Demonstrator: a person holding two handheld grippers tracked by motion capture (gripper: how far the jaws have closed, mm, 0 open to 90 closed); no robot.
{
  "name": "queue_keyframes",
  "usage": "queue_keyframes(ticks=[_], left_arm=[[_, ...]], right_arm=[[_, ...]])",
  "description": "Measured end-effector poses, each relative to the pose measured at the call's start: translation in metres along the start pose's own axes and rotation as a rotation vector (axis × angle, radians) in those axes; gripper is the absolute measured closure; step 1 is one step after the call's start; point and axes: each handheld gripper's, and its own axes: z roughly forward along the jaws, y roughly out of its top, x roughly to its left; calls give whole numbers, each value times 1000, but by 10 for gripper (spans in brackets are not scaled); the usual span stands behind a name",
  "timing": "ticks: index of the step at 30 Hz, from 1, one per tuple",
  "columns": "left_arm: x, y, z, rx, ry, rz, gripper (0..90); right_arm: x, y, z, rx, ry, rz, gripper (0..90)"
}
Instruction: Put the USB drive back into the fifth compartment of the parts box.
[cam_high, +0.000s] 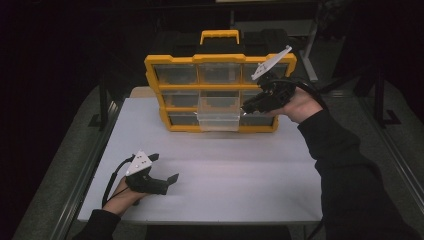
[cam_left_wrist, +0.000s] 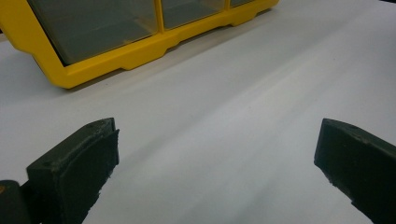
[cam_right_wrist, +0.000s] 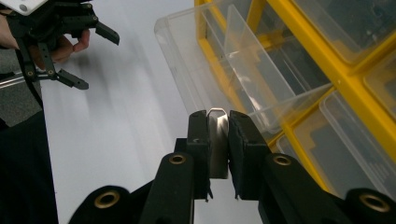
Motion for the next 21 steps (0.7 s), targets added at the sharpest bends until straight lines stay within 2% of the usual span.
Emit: queue_keyframes(ticks=[10,21], left_arm=[[0,0,0,0,1,0,0],[0,0,0,0,1,-1,0]], right_arm=[[-1,17,1,-2,-4,-13,780],[0,35,14,-1,6,-38,780]])
